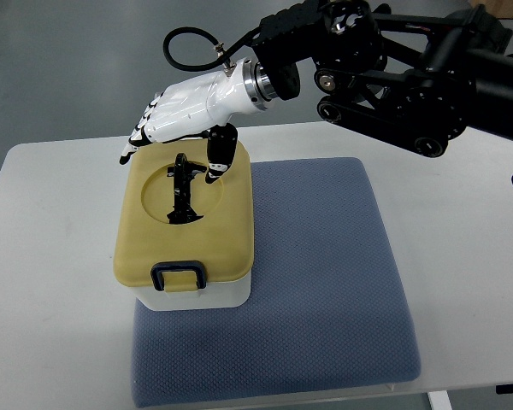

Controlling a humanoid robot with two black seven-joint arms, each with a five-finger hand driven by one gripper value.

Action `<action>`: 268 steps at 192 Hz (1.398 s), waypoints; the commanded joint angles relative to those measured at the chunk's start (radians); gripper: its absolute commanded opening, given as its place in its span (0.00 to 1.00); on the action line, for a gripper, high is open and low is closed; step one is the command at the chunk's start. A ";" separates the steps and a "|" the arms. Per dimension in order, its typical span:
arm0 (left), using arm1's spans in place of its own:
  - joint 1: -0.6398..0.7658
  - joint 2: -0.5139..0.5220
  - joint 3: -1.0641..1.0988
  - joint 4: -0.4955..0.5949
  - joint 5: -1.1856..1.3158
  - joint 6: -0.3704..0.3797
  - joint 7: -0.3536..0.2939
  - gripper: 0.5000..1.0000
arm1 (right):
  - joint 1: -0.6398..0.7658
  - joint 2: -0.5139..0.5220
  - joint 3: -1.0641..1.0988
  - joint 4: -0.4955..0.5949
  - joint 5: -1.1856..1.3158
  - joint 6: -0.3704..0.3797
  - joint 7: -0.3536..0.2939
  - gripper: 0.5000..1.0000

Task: Open white storage box with right hand
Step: 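Lower the right hand over the black handle on the yellow lid, then close the right hand's fingers around the black lid handle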

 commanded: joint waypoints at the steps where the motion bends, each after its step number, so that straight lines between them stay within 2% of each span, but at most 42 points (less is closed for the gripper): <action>1: 0.000 0.000 0.000 0.000 0.000 0.000 0.000 1.00 | 0.000 0.016 -0.001 -0.011 -0.009 -0.001 -0.019 0.86; 37: 0.000 0.000 0.000 0.000 0.000 0.000 0.000 1.00 | -0.013 0.017 -0.001 -0.036 -0.015 -0.004 -0.019 0.85; 94: 0.000 0.000 0.000 0.000 0.000 0.000 0.000 1.00 | -0.056 0.022 -0.035 -0.036 -0.023 -0.084 -0.019 0.81; 103: 0.000 0.000 0.000 0.000 0.000 0.000 0.000 1.00 | -0.059 0.022 -0.035 -0.036 -0.023 -0.090 -0.019 0.79; 118: 0.000 0.000 0.000 0.000 0.000 0.000 0.000 1.00 | -0.068 0.022 -0.034 -0.036 -0.023 -0.103 -0.019 0.66; 128: 0.000 0.000 0.000 0.000 0.000 0.000 0.000 1.00 | -0.069 0.022 -0.035 -0.036 -0.022 -0.108 -0.019 0.62; 154: 0.000 0.000 0.000 0.000 0.000 0.000 0.000 1.00 | -0.069 0.022 -0.034 -0.036 -0.022 -0.113 -0.019 0.45; 188: 0.000 0.000 0.000 0.000 0.000 0.000 0.000 1.00 | -0.069 0.022 -0.034 -0.036 -0.022 -0.126 -0.019 0.39; 248: 0.000 0.000 0.000 0.000 0.001 0.000 0.000 1.00 | -0.066 0.020 -0.034 -0.034 -0.022 -0.130 -0.018 0.37; 268: 0.002 0.000 0.000 0.000 0.000 0.000 0.000 1.00 | -0.068 0.020 -0.034 -0.034 -0.022 -0.130 -0.016 0.28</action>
